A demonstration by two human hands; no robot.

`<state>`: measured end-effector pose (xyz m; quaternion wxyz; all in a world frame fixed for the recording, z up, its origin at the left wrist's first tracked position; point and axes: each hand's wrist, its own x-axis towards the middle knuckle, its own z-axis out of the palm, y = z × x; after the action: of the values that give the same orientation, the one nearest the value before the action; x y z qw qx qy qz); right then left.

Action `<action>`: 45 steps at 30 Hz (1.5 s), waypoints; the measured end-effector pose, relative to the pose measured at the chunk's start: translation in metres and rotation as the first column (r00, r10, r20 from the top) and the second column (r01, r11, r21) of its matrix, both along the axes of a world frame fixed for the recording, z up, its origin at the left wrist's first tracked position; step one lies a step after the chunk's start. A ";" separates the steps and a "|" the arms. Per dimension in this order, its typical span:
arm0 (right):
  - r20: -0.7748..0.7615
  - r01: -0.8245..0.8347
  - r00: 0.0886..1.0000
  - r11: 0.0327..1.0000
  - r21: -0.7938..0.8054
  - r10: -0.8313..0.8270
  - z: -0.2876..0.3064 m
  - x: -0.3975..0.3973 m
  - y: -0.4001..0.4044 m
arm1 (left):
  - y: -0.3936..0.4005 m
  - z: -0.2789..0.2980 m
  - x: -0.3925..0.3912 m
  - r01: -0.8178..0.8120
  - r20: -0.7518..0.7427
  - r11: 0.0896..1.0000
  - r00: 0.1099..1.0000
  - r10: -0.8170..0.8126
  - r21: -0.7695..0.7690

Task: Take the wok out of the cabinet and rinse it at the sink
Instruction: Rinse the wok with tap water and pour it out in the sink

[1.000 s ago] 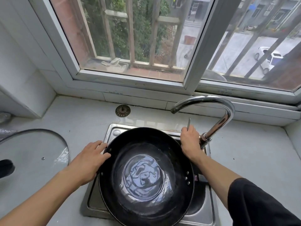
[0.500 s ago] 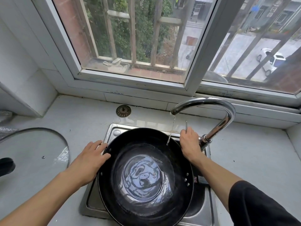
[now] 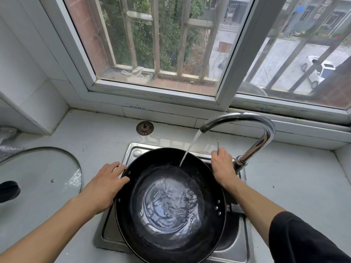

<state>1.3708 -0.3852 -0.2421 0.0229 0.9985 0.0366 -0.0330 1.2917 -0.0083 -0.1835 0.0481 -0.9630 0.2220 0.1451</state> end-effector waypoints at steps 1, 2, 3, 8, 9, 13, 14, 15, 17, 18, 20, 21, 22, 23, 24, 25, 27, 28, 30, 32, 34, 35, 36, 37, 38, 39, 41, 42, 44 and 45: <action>-0.004 -0.012 1.000 1.000 0.018 0.012 0.001 -0.001 -0.002 | 0.000 0.000 0.000 0.001 -0.008 1.000 1.000 -0.001 0.007; -0.006 -0.025 1.000 0.998 0.049 0.025 0.002 -0.004 -0.004 | 0.000 0.000 0.000 -0.001 -0.015 1.000 1.000 0.001 0.006; 0.000 -0.041 0.999 0.995 0.087 0.041 0.003 -0.008 -0.006 | 0.001 0.000 0.001 -0.006 -0.022 1.000 1.000 0.006 0.006; 0.067 -0.069 0.997 0.939 0.337 0.050 0.015 -0.050 -0.015 | 0.002 0.004 0.000 -0.011 -0.048 0.999 0.999 0.013 0.035; 0.041 -0.070 0.997 0.924 0.376 0.059 0.017 -0.060 -0.018 | 0.003 0.005 -0.001 -0.018 -0.054 0.999 0.998 0.020 0.031; -0.234 -0.053 0.962 0.940 0.336 0.138 0.015 -0.106 -0.040 | 0.008 0.012 -0.004 -0.035 -0.067 0.999 0.997 0.035 -0.003; -0.308 -0.043 0.941 0.955 0.293 0.137 0.013 -0.115 -0.047 | 0.009 0.014 -0.004 -0.040 -0.064 0.999 0.997 0.039 -0.004; -0.371 -0.034 0.920 0.967 0.252 0.129 0.012 -0.123 -0.053 | 0.010 0.016 -0.003 -0.043 -0.060 0.999 0.997 0.043 0.005; -0.459 -0.010 0.882 0.979 0.205 0.105 0.009 -0.135 -0.060 | 0.010 0.017 -0.003 -0.043 -0.059 0.999 0.997 0.044 0.028; -0.473 0.005 0.876 0.979 0.205 0.095 0.007 -0.138 -0.061 | 0.010 0.017 -0.003 -0.038 -0.064 0.999 0.997 0.041 0.036; -0.447 0.022 0.891 0.976 0.218 0.080 0.005 -0.143 -0.059 | 0.009 0.016 -0.003 -0.030 -0.082 0.998 0.996 0.034 0.050; -0.418 0.021 0.905 0.975 0.221 0.076 0.003 -0.145 -0.057 | 0.008 0.016 -0.003 -0.026 -0.086 0.998 0.996 0.031 0.060; -0.383 0.015 0.921 0.975 0.221 0.073 0.001 -0.146 -0.056 | 0.008 0.015 -0.002 -0.018 -0.085 0.997 0.996 0.024 0.073; -0.349 0.008 0.935 0.976 0.218 0.070 -0.001 -0.147 -0.055 | 0.007 0.016 -0.001 -0.006 -0.085 0.996 0.996 0.014 0.089; -0.320 0.002 0.945 0.976 0.216 0.069 -0.003 -0.147 -0.054 | 0.005 0.016 0.001 0.006 -0.089 0.994 0.996 0.003 0.108; -0.298 -0.003 0.952 0.978 0.211 0.067 -0.004 -0.147 -0.054 | 0.004 0.017 0.003 0.018 -0.096 0.991 0.995 -0.006 0.130; -0.278 -0.036 0.957 0.984 0.174 0.084 -0.005 -0.146 -0.054 | 0.001 0.020 0.010 0.057 -0.120 0.982 0.992 -0.035 0.182; -0.278 -0.058 0.955 0.986 0.156 0.100 -0.006 -0.145 -0.055 | -0.001 0.021 0.013 0.080 -0.133 0.974 0.990 -0.053 0.210; -0.272 -0.095 0.953 0.983 0.155 0.135 -0.008 -0.144 -0.058 | -0.004 0.022 0.018 0.108 -0.146 0.962 0.987 -0.073 0.252; -0.233 -0.126 0.959 0.980 0.155 0.160 -0.009 -0.145 -0.061 | -0.005 0.021 0.018 0.130 -0.138 0.952 0.986 -0.095 0.276; -0.186 -0.152 0.967 0.979 0.135 0.176 -0.009 -0.147 -0.060 | -0.004 0.019 0.015 0.162 -0.112 0.942 0.985 -0.134 0.294; -0.170 -0.162 0.969 0.979 0.120 0.181 -0.009 -0.148 -0.059 | -0.003 0.018 0.013 0.176 -0.100 0.937 0.983 -0.152 0.301; -0.158 -0.166 0.971 0.981 0.102 0.180 -0.009 -0.149 -0.058 | -0.001 0.016 0.010 0.184 -0.095 0.935 0.982 -0.162 0.304; -0.154 -0.165 0.972 0.982 0.089 0.177 -0.009 -0.149 -0.057 | 0.001 0.016 0.009 0.187 -0.099 0.935 0.981 -0.164 0.301; -0.153 -0.164 0.972 0.983 0.086 0.176 -0.009 -0.149 -0.057 | 0.002 0.016 0.009 0.185 -0.109 0.937 0.981 -0.159 0.298; -0.161 -0.159 0.972 0.983 0.092 0.172 -0.009 -0.147 -0.057 | 0.001 0.018 0.010 0.180 -0.122 0.937 0.981 -0.150 0.299; -0.181 -0.146 0.970 0.983 0.115 0.165 -0.010 -0.145 -0.058 | -0.002 0.021 0.015 0.180 -0.139 0.934 0.980 -0.143 0.310; -0.192 -0.148 0.966 0.981 0.123 0.170 -0.009 -0.145 -0.058 | -0.005 0.022 0.017 0.183 -0.149 0.931 0.979 -0.142 0.316; -0.211 -0.144 0.962 0.979 0.144 0.173 -0.004 -0.143 -0.058 | -0.009 0.024 0.021 0.185 -0.173 0.926 0.976 -0.133 0.330; -0.211 -0.139 0.963 0.978 0.155 0.170 0.000 -0.143 -0.058 | -0.009 0.023 0.023 0.187 -0.183 0.924 0.974 -0.132 0.332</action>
<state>1.2279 -0.4435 -0.2424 -0.0483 0.9818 0.1189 -0.1402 1.3144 -0.0175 -0.1607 0.2113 -0.9035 0.2737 0.2530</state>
